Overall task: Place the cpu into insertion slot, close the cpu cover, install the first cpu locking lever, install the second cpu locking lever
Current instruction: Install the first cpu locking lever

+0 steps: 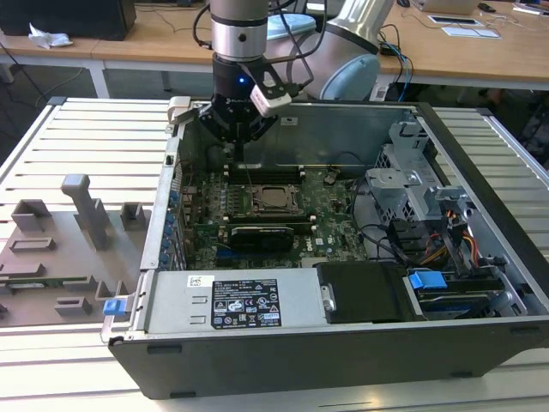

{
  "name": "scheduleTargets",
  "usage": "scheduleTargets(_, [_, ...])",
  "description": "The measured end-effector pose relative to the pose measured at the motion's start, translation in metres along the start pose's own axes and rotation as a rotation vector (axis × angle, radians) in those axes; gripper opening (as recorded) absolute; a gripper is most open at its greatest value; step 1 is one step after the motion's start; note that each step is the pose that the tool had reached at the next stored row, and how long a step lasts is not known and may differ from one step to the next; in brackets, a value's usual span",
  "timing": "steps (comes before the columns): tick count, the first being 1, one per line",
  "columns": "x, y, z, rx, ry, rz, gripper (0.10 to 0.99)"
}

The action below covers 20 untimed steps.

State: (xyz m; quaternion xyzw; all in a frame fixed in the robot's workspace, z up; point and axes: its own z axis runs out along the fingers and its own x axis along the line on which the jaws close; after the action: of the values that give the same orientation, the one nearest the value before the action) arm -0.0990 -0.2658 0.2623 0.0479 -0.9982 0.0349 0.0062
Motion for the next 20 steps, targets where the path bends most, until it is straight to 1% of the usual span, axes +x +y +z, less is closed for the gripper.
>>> scheduleTargets(20, [-0.0184, -0.0014, 0.0025, 0.0, 0.0, 0.0, 0.106])
